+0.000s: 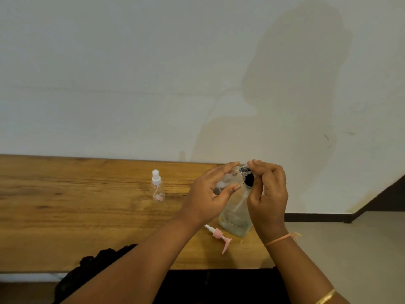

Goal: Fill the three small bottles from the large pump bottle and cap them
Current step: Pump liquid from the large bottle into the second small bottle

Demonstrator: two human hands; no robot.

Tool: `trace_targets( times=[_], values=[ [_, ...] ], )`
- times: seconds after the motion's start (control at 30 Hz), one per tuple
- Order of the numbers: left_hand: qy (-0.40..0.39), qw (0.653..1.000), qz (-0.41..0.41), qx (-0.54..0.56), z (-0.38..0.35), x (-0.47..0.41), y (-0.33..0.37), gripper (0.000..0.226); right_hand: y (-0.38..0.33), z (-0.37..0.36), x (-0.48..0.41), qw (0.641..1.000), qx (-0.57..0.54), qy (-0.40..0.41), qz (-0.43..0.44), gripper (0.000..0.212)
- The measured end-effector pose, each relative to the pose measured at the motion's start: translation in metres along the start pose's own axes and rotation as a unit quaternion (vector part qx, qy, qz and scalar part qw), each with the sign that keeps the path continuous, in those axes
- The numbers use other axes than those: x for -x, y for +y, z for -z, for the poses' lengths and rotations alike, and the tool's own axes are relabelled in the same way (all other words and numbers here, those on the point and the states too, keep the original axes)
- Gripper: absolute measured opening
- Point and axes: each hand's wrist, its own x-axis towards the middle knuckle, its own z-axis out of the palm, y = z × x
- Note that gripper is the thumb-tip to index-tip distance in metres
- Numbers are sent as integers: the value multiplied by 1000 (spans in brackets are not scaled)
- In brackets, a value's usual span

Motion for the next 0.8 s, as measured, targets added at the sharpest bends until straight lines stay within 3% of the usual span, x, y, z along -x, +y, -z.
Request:
trace_targets(
  times=[0.8],
  values=[
    [12, 1000, -16, 2, 0, 1, 1, 47, -11, 2, -4, 1000, 1, 13, -23, 28]
  ],
)
